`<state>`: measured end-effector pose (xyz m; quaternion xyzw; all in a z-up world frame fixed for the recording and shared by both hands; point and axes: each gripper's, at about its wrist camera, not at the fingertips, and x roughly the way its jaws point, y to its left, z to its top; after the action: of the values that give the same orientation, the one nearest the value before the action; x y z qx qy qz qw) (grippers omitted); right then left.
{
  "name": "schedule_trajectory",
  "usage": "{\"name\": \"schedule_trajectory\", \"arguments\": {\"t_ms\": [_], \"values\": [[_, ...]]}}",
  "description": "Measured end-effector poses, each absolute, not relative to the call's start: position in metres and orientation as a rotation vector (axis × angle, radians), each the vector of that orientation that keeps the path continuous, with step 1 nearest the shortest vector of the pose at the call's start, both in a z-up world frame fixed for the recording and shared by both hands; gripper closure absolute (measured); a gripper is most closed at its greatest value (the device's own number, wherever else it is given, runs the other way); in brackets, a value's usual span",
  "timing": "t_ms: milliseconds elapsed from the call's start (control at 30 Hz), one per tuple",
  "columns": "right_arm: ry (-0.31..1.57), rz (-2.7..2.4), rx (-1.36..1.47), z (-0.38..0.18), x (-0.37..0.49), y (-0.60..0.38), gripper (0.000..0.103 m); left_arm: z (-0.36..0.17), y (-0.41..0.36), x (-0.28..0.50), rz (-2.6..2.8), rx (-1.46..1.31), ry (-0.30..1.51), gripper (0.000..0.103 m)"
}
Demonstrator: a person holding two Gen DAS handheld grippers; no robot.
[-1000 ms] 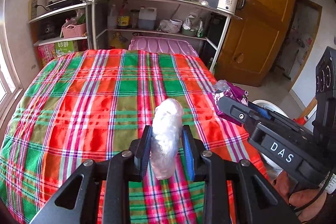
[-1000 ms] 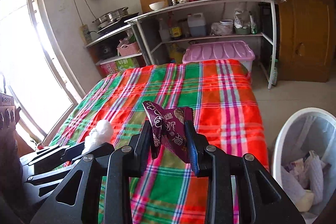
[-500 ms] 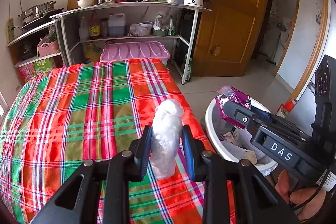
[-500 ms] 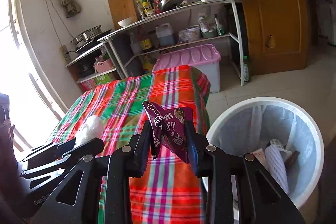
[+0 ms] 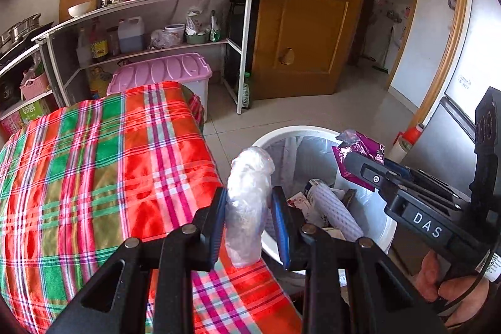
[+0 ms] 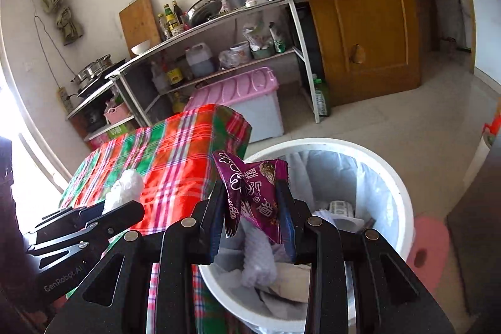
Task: Collect trash
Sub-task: 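Open both tools to drop the purple wrapper and plastic bag into the bin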
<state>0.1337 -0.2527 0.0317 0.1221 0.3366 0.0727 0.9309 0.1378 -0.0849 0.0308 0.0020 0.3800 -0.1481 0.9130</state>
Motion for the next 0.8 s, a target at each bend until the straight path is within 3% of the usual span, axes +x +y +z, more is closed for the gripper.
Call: {"name": "schedule_trajectory", "arguments": {"t_ms": [233, 300, 433, 533, 800], "values": [[0.760, 0.054, 0.221, 0.007, 0.143, -0.282, 0.066, 0.008, -0.121, 0.147, -0.357, 0.035, 0.846, 0.073], [0.793, 0.044, 0.214, -0.001, 0.149, -0.288, 0.064, 0.001, -0.128, 0.150, -0.359, 0.029, 0.873, 0.067], [0.827, 0.032, 0.182, -0.013, 0.152, -0.292, 0.056, -0.007, -0.133, 0.152, -0.349, 0.020, 0.891, 0.046], [0.817, 0.030, 0.187, -0.015, 0.150, -0.295, 0.048, -0.007, -0.134, 0.150, -0.352, 0.013, 0.892, 0.045], [0.754, 0.018, 0.211, -0.004, 0.122, -0.297, 0.047, 0.005, -0.131, 0.129, -0.339, 0.028, 0.811, 0.040]]}}
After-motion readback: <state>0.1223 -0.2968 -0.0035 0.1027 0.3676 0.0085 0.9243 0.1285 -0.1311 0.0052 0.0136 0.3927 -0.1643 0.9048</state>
